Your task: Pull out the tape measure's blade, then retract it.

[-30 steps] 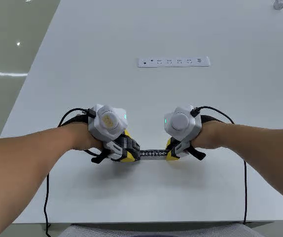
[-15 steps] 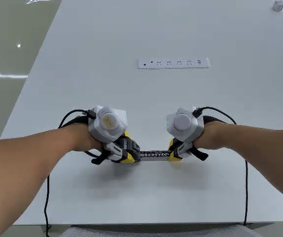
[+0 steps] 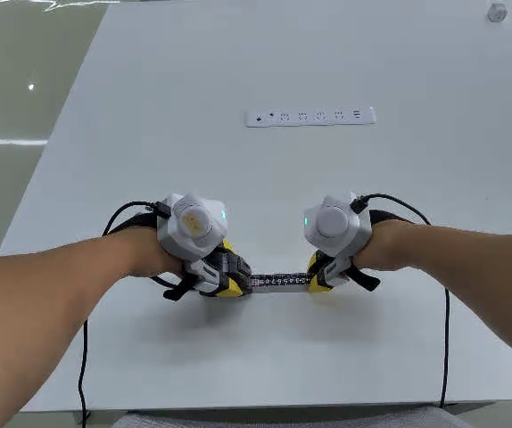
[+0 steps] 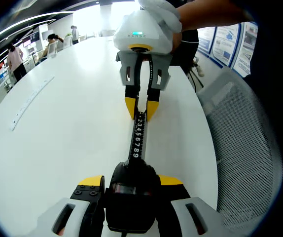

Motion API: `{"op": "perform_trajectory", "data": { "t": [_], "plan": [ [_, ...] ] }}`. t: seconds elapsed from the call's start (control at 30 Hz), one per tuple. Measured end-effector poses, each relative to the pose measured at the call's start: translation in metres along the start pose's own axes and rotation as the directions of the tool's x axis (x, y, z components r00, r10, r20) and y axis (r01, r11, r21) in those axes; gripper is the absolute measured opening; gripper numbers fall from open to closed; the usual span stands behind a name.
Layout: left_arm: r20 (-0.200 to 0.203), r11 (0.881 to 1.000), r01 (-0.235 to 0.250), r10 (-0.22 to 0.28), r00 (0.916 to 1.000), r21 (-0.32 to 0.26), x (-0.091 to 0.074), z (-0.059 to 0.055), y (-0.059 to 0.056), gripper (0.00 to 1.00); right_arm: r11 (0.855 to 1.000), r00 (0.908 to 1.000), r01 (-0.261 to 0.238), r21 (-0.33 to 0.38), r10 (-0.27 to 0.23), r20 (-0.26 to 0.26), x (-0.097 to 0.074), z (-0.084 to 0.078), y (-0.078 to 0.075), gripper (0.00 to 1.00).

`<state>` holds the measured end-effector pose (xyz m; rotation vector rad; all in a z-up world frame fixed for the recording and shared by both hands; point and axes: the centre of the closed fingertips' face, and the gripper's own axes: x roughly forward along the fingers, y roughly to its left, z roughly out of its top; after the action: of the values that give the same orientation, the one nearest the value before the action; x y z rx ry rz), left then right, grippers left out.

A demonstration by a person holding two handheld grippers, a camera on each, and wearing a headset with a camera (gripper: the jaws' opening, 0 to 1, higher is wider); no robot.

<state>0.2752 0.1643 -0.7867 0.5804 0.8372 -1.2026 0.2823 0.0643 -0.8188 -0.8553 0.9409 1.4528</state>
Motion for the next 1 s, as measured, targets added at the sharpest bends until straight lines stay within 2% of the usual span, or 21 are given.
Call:
{"op": "perform_trajectory", "data": {
  "t": [1.0],
  "plan": [
    [0.003,1.0,0.001,-0.001,1.0,-0.014,0.0,0.0,0.001,0.37,1.0,1.0,0.009,0.003,-0.009,-0.004,-0.003,-0.016,-0.001,0.12]
  ]
}}
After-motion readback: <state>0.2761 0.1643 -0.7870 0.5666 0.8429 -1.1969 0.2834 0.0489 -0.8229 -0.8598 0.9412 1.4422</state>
